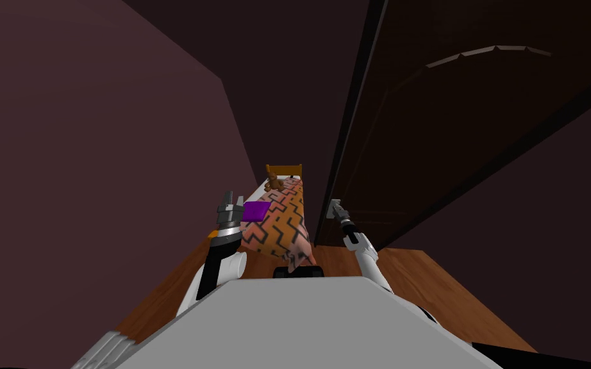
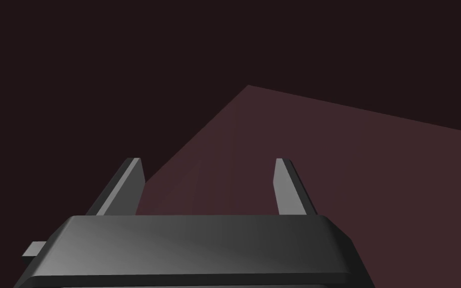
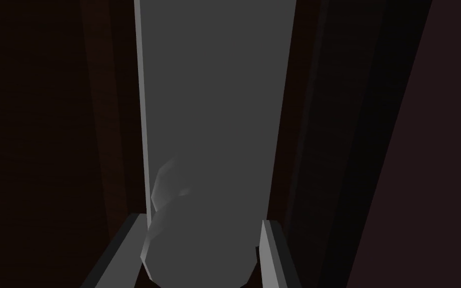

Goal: Pull the door open

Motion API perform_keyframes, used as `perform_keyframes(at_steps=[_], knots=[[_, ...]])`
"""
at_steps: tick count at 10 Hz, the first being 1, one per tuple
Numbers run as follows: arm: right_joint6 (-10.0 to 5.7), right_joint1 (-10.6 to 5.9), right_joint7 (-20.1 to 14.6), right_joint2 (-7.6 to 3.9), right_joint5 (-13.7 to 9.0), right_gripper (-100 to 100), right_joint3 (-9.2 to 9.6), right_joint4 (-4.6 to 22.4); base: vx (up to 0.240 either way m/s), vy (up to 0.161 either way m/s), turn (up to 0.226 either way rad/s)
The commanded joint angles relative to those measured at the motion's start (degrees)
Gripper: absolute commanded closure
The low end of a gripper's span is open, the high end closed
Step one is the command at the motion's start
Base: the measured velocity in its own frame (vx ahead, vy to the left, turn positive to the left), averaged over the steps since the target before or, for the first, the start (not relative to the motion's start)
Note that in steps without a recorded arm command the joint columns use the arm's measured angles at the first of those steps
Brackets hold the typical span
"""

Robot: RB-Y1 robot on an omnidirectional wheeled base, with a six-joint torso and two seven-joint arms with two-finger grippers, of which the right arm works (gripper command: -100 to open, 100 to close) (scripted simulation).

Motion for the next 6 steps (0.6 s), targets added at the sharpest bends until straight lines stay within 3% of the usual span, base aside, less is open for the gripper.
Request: perform_keyframes(at_steps=[1, 5, 6], knots=[[0.1, 0.03, -0.1, 0.01, 0.0, 100, 0.07, -0.1, -0.014, -0.004, -0.008], [0.1, 0.03, -0.1, 0.01, 0.0, 100, 0.07, -0.1, -0.002, -0.001, 0.002], [0.13, 0.01, -1.7, -0.17, -1.3, 100, 0.56, -0.1, -0.018, -0.01, 0.038]])
